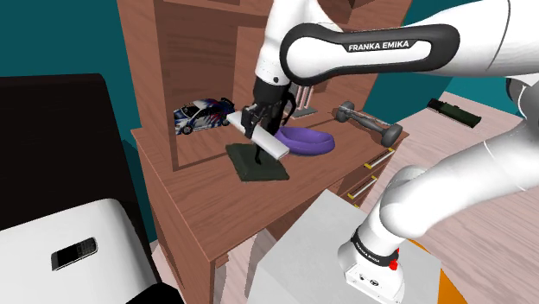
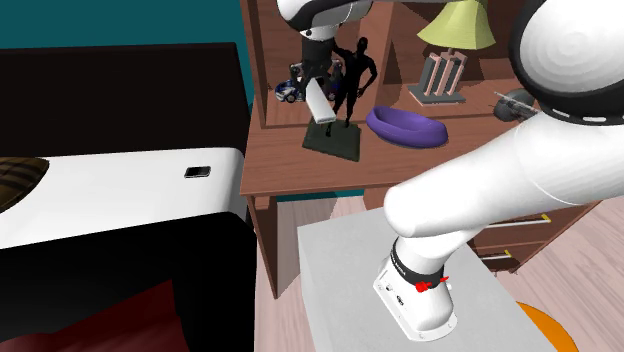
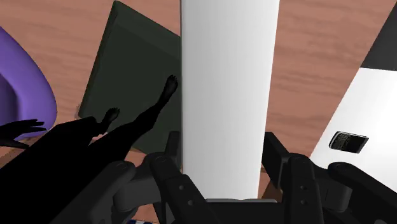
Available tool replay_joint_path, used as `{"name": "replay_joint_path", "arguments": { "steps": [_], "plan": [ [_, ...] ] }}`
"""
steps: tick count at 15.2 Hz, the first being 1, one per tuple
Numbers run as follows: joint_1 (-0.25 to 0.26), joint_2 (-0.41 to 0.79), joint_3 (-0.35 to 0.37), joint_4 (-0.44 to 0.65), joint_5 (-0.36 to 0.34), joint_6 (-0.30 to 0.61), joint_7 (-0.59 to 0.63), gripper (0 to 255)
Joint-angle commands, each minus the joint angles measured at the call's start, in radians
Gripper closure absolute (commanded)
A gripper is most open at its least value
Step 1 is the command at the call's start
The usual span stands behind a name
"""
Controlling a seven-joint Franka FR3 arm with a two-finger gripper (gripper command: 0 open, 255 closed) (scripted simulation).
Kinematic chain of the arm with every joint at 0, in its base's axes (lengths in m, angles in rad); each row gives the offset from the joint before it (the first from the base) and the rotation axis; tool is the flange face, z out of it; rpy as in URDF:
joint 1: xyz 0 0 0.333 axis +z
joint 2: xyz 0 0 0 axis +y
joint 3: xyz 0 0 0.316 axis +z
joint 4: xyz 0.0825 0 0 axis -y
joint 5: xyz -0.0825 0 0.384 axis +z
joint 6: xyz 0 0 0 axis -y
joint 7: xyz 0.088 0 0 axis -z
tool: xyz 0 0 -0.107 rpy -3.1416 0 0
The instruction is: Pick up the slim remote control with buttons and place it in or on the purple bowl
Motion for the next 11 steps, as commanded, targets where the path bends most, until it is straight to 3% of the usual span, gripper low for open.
{"name": "replay_joint_path", "arguments": {
  "steps": [1,11],
  "plan": [
    [-0.023,-0.006,-0.054,-0.037,-0.016,-0.105,-0.061,255],
    [-0.11,-0.01,-0.259,-0.05,-0.114,-0.101,-0.299,255]
  ]
}}
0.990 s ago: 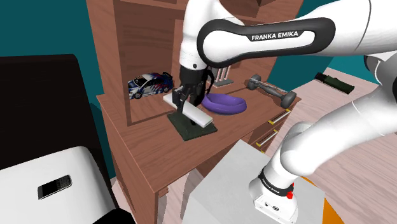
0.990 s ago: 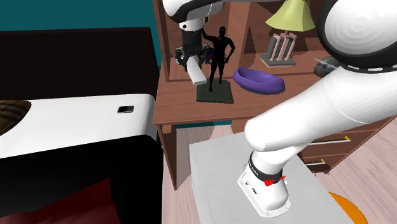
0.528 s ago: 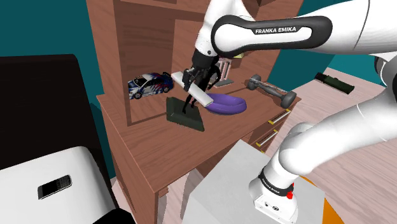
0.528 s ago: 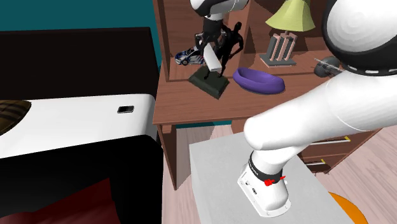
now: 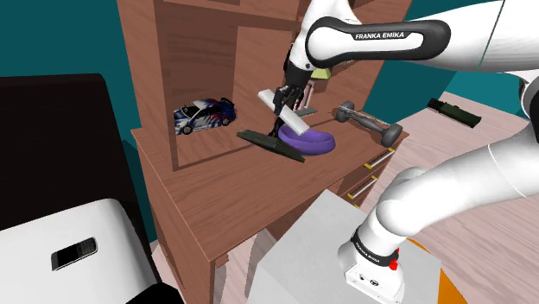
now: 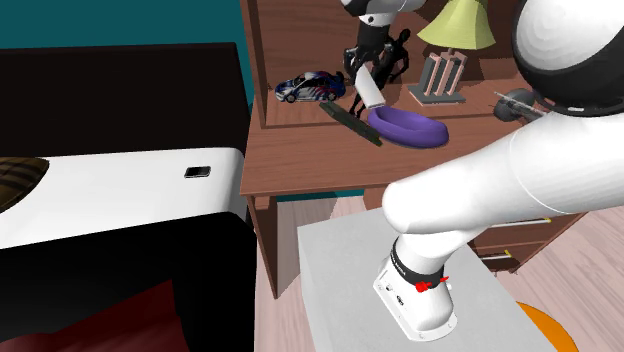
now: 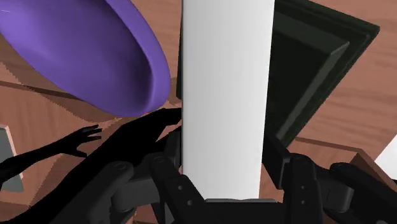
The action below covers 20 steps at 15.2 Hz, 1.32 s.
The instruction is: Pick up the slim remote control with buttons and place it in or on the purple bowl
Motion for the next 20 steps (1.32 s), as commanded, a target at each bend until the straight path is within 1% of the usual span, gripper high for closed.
{"name": "replay_joint_path", "arguments": {
  "steps": [1,7,12,20],
  "plan": [
    [-0.024,0.036,-0.044,-0.022,-0.02,-0.141,-0.054,255],
    [-0.08,0.095,-0.156,0.032,-0.067,-0.132,-0.196,255],
    [-0.121,0.169,-0.239,0.103,-0.089,-0.125,-0.311,255],
    [-0.122,0.191,-0.245,0.015,-0.09,-0.014,-0.311,255]
  ]
}}
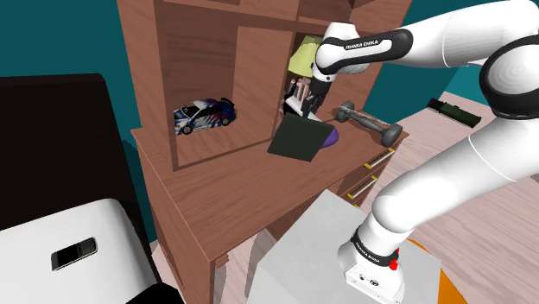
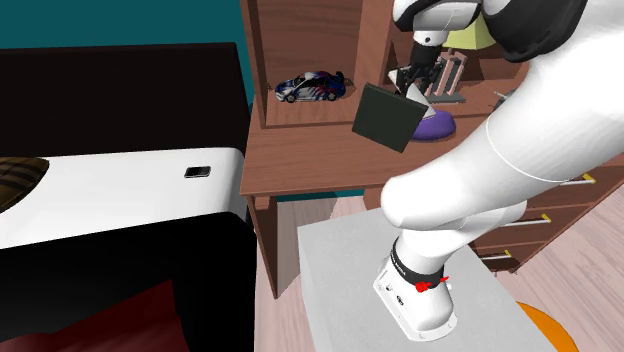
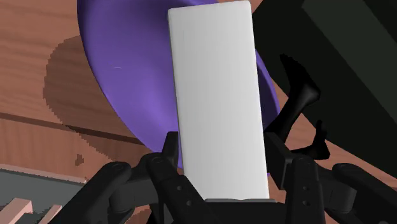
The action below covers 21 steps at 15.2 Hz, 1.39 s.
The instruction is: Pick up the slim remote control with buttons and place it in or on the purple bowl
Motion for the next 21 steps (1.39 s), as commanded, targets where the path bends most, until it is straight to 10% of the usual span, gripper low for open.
{"name": "replay_joint_path", "arguments": {
  "steps": [1,14,15,21],
  "plan": [
    [-0.001,0.02,-0.002,-0.03,0.0,-0.019,-0.001,255],
    [-0.005,0.045,-0.003,-0.081,0.001,0.056,-0.003,255],
    [-0.008,0.025,-0.004,-0.103,-0.002,0.058,-0.004,0],
    [-0.006,0.032,0.0,-0.059,0.001,0.021,-0.002,0]
  ]
}}
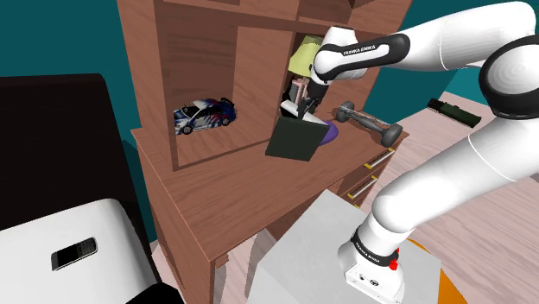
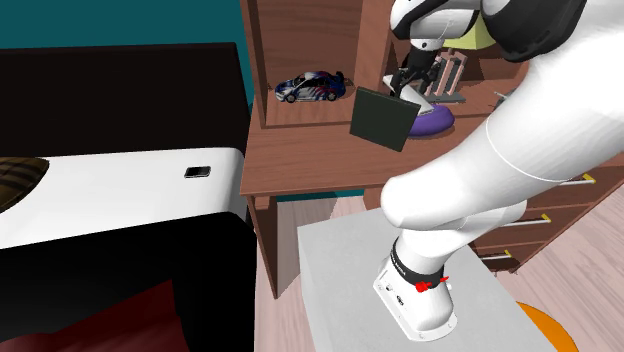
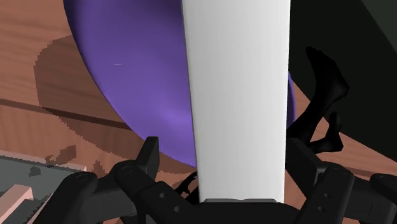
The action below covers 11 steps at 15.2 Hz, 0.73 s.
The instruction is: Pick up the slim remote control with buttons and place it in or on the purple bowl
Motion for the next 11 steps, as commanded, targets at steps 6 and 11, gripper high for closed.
{"name": "replay_joint_path", "arguments": {
  "steps": [6,11],
  "plan": [
    [-0.005,0.001,0.002,0.053,-0.005,-0.184,-0.005,0],
    [-0.005,0.001,0.002,0.053,-0.005,-0.184,-0.005,0]
  ]
}}
